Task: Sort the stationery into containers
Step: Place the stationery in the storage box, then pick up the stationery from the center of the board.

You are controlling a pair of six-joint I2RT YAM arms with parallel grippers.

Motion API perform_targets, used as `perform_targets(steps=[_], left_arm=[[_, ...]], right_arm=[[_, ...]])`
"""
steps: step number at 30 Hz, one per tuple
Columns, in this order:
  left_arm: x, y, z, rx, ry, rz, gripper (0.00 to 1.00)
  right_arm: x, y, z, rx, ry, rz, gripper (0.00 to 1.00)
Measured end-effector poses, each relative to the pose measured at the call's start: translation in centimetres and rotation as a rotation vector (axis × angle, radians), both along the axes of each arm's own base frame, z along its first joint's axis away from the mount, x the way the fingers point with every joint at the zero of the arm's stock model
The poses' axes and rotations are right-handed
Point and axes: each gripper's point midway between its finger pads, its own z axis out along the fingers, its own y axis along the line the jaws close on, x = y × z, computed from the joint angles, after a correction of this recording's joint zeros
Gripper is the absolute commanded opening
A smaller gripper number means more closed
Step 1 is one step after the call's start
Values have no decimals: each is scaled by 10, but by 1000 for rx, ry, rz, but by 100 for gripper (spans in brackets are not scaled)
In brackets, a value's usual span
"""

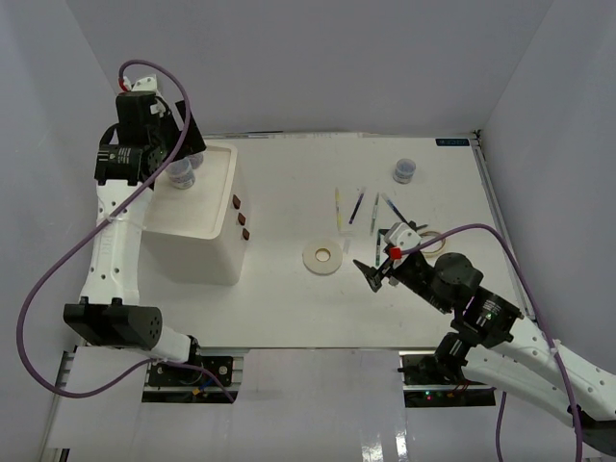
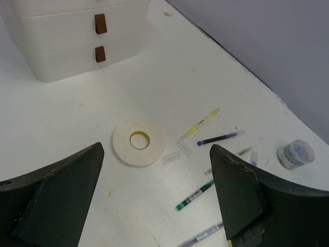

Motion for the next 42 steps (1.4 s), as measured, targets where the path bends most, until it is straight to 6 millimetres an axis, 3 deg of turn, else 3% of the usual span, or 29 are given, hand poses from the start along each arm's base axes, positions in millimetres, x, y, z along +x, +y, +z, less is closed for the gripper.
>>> perform_targets(steps=[6, 10, 12, 16, 19, 23, 28, 36, 39, 42], left_arm=[[-4, -22, 29, -67, -99, -107, 98], [-1, -41, 34, -124, -133, -194, 98], [-3, -55, 27, -152, -129, -246, 98], [-12, -110, 13, -177, -107, -402, 98], [-22, -158, 4, -185, -103, -543, 98], [-31, -194, -16, -192, -107, -671, 98], [-33, -203, -56, -177, -66, -717, 98], [-43, -211, -110, -185, -23, -781, 98], [-47, -209, -116, -184, -18, -778, 98], [-46, -207, -109, -176, -47, -768, 98]], right_arm=[[6, -6, -1, -7, 0, -50, 90], [26, -22, -8, -35, 12, -205, 90], [40, -31, -14, -74, 24, -304, 90], [74, -53, -22, -121, 71, -485, 90], [103, -83, -28, -125, 122, -625, 90], [141, -113, -31, -110, 188, -743, 90], [188, -137, -62, -98, 287, -780, 90], [254, -159, -146, -119, 440, -694, 90], [286, -155, -160, -132, 435, -626, 90], [314, -153, -167, -142, 411, -570, 90]])
